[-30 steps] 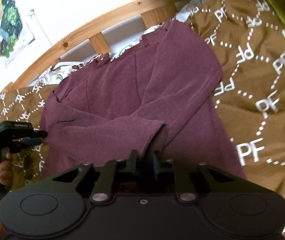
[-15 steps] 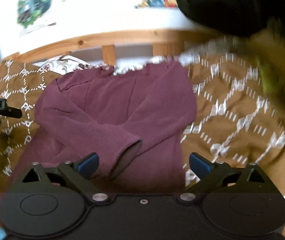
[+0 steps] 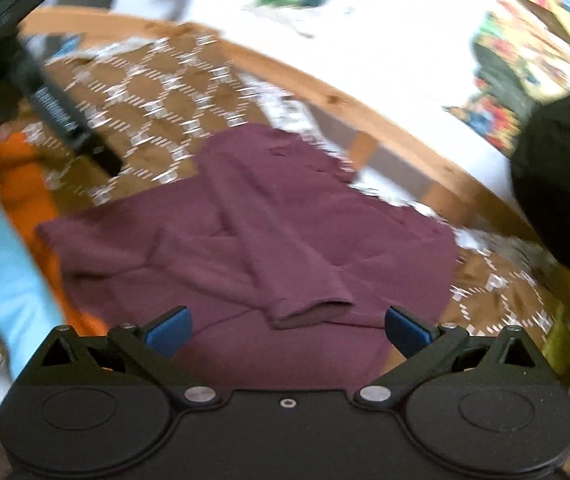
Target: Fold small clothes
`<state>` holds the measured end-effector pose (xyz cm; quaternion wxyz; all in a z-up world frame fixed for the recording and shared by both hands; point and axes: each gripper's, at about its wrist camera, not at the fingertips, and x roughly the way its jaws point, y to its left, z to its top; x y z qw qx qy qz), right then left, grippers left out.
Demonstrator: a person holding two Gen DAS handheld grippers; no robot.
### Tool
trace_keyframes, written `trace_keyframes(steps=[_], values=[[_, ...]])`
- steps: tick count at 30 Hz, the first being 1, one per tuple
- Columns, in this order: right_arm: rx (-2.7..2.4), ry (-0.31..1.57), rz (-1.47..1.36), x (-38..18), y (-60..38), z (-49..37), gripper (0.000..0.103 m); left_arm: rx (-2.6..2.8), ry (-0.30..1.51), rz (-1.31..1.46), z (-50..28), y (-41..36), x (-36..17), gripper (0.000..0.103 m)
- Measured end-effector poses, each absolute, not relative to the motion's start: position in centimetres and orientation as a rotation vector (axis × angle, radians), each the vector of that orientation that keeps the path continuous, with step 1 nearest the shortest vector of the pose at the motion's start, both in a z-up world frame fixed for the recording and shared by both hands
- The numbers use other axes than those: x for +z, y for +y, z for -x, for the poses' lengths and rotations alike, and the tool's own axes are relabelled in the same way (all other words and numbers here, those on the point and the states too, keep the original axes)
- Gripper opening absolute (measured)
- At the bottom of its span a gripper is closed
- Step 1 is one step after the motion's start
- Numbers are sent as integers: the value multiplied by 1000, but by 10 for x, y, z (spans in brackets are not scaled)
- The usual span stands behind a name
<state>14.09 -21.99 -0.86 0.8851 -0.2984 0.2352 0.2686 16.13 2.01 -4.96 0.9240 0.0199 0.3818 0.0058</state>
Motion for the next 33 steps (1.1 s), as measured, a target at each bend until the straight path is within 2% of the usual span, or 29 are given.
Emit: trace_keyframes(steps=[4,6,11,13,15,19,25,26,27,33], values=[[636,591,715,-28,-198,-138,100,2,805,-82,-165,12,-55,102],[650,641,782,-41,-188,-139,90,-1,819,-86,-167,11,-58,102],[679,697,850,-59,-179,-138,77,10,841,-76,-172,14,-62,102],[664,699,833,-58,-180,-141,69,14,848,-68,-175,17,-63,102],[647,699,814,-58,-183,-144,54,17,855,-56,-177,20,-64,102],[663,721,824,-62,-183,-148,50,23,871,-47,-181,22,-67,102],[692,750,887,-70,-176,-149,34,25,879,-48,-183,22,-68,102],[691,758,888,-71,-176,-150,20,26,878,-47,-183,22,-68,102],[690,753,897,-72,-176,-150,0,26,878,-45,-182,23,-67,102],[697,683,953,-55,-186,-139,0,31,878,-19,-183,27,-66,102]])
